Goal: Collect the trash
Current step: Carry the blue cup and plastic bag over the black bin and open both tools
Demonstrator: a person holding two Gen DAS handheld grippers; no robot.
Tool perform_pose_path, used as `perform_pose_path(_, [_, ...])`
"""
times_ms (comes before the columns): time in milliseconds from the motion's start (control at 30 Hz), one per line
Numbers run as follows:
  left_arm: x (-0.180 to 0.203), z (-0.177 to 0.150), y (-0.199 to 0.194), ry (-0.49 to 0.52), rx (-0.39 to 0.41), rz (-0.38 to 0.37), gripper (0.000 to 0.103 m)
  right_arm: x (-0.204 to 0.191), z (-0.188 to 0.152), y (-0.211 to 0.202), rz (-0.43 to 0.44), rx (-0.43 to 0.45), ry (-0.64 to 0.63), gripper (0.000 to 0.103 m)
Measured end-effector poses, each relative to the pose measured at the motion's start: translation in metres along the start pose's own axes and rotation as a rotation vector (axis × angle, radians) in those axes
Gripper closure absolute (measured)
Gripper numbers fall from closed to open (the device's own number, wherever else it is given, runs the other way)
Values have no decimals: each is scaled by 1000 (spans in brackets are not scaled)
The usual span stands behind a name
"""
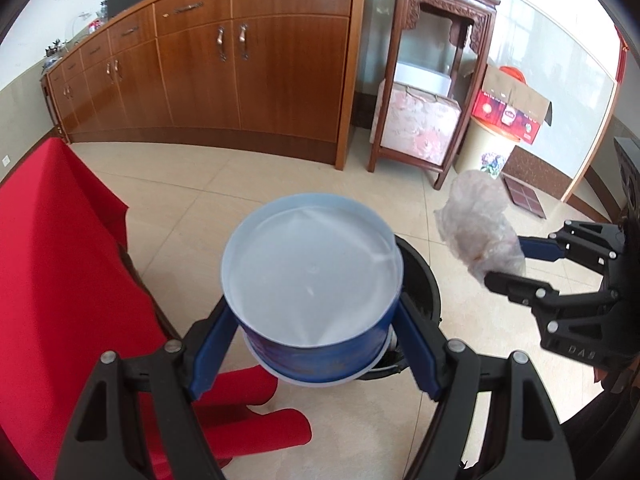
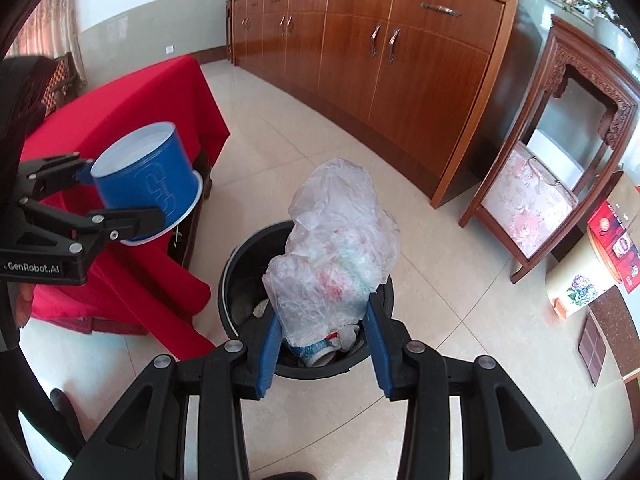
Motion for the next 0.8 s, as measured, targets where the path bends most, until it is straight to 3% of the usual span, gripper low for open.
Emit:
perform_pose_path(367, [18,-9,79,36,-118,-72,22,0,-19,84,90,-134,-109,59])
perform_pose_path(400, [15,-13,93,41,-136,-33,10,0,-23,97,92,-153,-140,55])
perform_pose_path(433, [11,-16,99,41,-150,1,3,4,-28,108,77,-169,-159,32])
perform_pose_path(467, [6,-23,109,42,-179,27,3,9,-33,120,50,-179,-166,0])
perform_pose_path(567, [-2,-31,110,20,-201,51,3,30,-48,140,3,-237,-130,0])
perform_pose_path(800, [-12,-29,88,1,-159,92,3,64,-37,128,-55,-176,-22,0])
Point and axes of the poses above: each gripper's, at about its wrist camera, not at the fingertips, and y roughly the way its jaws point, x to its right, z to its top, the point moved 10 cm from there along y, roughly the way its jaws point, and after that the axes turned 1 degree about y, right-handed, at the moved point
